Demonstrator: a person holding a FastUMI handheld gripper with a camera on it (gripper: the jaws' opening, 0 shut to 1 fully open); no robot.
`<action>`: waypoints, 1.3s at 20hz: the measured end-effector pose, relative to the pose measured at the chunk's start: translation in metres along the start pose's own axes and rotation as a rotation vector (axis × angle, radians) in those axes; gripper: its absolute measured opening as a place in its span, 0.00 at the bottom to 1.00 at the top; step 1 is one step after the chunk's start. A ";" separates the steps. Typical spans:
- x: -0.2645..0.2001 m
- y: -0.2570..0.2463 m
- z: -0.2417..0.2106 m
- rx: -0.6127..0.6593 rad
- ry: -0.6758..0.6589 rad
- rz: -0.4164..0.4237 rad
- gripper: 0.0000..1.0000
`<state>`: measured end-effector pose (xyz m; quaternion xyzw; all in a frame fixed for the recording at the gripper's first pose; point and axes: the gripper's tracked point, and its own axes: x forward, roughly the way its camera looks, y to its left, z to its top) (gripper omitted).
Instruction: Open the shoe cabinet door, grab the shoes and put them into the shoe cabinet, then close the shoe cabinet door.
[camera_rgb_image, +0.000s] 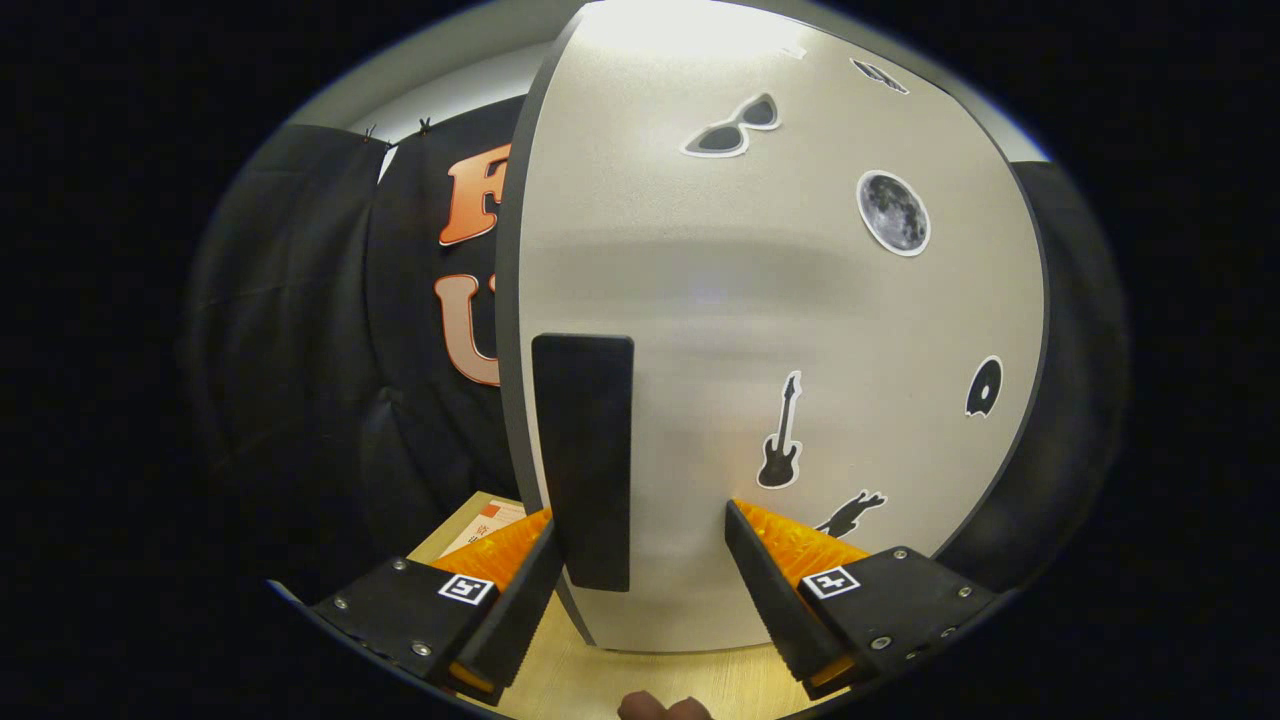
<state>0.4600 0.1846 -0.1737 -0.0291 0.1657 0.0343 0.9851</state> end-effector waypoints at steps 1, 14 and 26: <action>0.000 0.001 0.000 -0.002 0.001 -0.002 0.96; -0.040 0.025 0.014 0.067 -0.013 0.025 0.97; -0.207 0.042 0.009 -0.006 -0.032 0.006 0.97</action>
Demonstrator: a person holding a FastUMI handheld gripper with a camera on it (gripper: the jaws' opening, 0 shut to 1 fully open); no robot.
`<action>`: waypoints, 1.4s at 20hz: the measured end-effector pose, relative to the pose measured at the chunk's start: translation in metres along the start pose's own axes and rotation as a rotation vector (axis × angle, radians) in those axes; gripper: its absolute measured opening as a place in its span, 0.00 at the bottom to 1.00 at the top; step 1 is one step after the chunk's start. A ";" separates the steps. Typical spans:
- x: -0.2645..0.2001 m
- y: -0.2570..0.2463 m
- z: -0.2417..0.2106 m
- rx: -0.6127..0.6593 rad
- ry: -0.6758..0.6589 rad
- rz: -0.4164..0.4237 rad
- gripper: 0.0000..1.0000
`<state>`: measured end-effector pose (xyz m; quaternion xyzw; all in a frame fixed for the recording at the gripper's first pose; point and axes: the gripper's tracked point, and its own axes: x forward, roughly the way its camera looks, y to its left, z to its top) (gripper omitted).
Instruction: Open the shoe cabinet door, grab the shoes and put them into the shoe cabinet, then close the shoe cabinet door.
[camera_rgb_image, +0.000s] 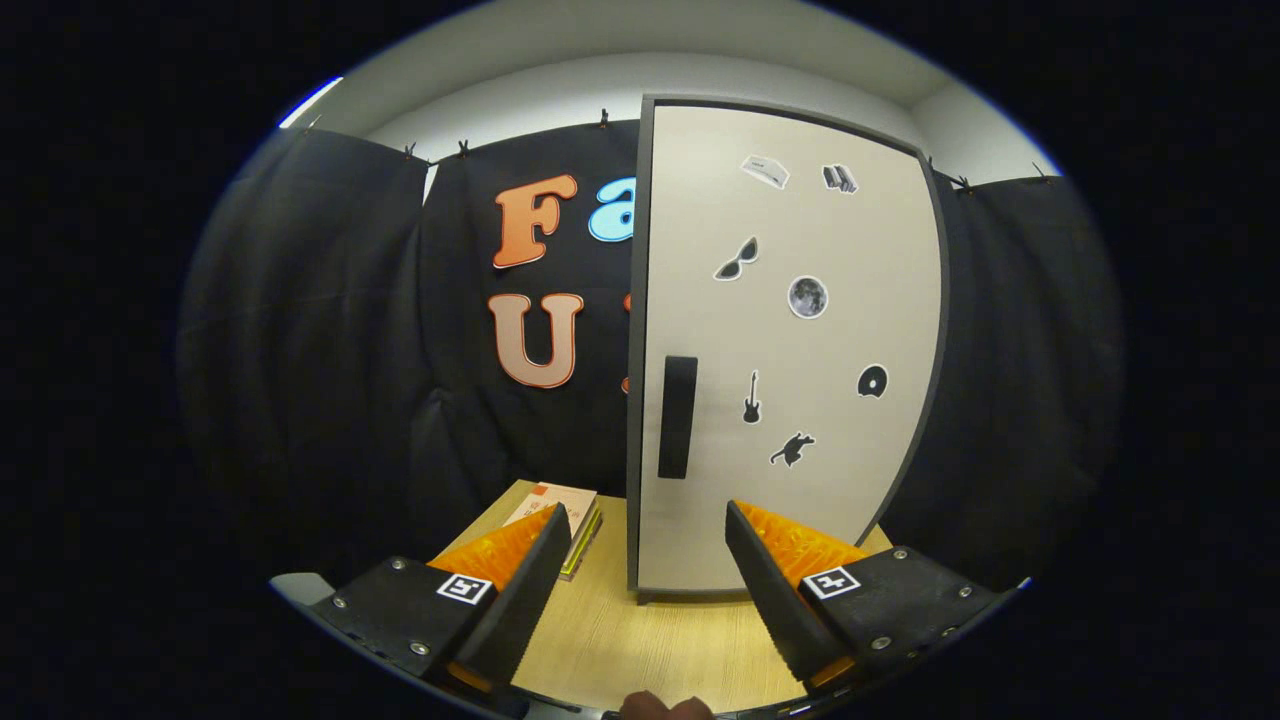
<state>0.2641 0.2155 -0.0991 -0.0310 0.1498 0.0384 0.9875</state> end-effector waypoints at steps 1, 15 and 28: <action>-0.011 -0.004 0.002 -0.003 -0.011 -0.010 0.97; -0.155 -0.116 0.021 0.084 -0.144 -0.106 0.97; -0.215 -0.189 0.015 0.130 -0.192 -0.135 0.97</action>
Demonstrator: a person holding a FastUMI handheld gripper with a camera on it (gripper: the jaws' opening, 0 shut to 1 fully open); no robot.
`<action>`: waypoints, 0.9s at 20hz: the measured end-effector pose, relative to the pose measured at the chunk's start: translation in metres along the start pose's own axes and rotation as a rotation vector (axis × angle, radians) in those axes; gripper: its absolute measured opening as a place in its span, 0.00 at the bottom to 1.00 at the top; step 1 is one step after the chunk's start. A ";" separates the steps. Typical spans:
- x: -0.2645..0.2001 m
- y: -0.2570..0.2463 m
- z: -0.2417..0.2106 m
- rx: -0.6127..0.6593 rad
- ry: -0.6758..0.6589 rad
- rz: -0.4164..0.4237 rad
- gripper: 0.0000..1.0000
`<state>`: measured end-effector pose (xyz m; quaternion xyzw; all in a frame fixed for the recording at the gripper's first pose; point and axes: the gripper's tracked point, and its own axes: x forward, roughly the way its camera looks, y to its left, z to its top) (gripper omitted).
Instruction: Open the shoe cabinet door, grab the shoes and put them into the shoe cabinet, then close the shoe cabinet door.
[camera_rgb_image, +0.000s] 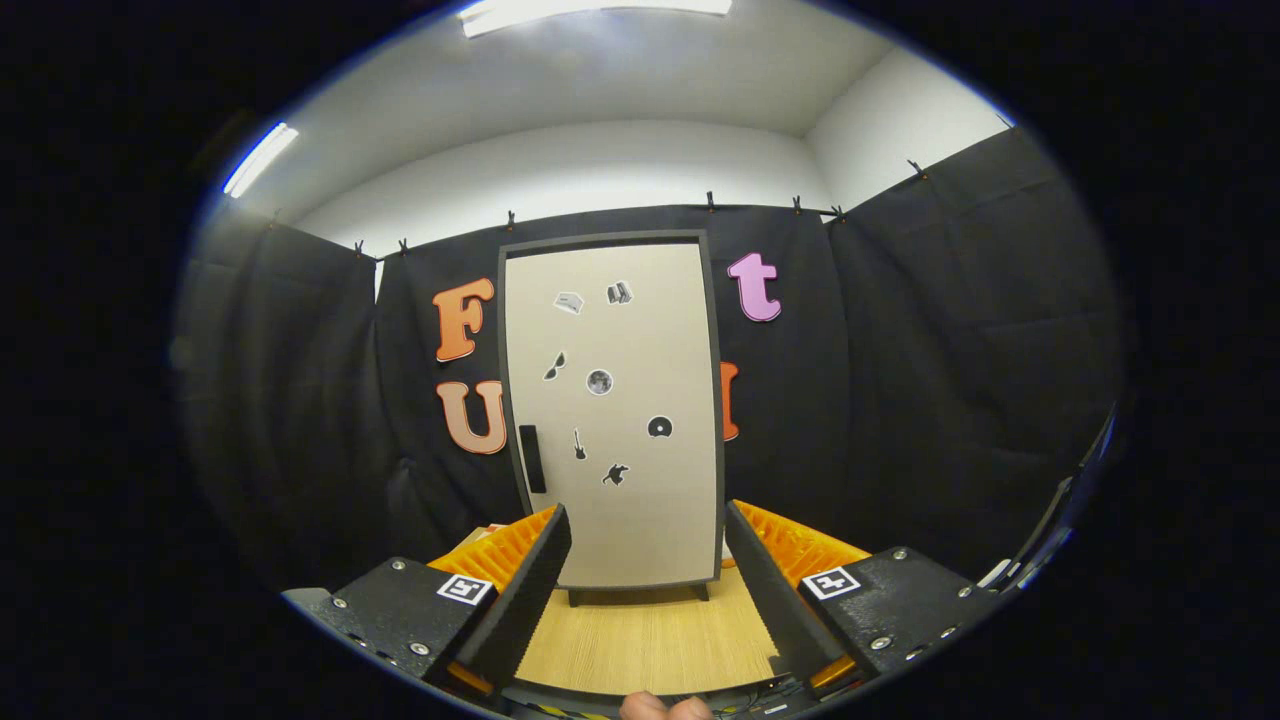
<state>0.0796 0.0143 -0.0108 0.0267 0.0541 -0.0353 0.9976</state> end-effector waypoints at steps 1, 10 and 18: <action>0.000 -0.001 0.000 -0.004 0.001 0.000 0.97; 0.004 -0.007 -0.001 -0.005 -0.004 0.003 0.97; 0.013 -0.004 -0.007 -0.005 0.010 -0.001 0.97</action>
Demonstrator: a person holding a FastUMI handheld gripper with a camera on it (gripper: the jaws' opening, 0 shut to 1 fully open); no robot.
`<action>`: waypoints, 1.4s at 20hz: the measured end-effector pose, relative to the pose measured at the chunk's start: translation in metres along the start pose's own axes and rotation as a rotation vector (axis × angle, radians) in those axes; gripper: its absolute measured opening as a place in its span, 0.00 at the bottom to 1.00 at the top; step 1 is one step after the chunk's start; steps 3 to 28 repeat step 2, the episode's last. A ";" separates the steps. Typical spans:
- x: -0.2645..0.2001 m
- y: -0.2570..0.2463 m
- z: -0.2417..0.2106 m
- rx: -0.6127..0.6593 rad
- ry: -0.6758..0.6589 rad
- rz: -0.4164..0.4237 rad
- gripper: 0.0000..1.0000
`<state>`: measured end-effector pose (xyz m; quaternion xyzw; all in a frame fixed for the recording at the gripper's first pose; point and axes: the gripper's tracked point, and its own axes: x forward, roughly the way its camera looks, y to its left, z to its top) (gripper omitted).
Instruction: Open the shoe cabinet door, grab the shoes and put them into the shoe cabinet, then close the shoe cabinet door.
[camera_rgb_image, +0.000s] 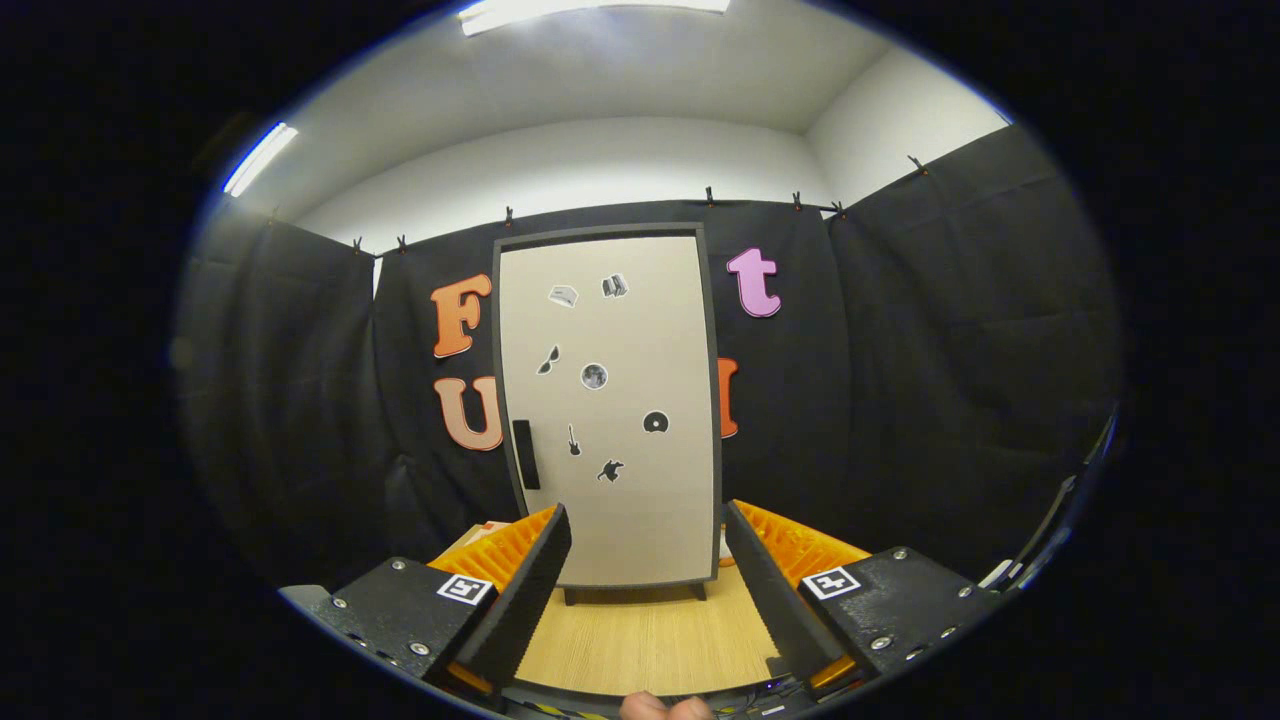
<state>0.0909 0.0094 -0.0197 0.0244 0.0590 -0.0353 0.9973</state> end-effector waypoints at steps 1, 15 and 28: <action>0.001 0.001 0.000 -0.001 0.000 0.001 0.97; 0.001 0.003 0.000 -0.001 0.000 0.002 0.97; 0.001 0.003 0.000 -0.001 0.000 0.002 0.97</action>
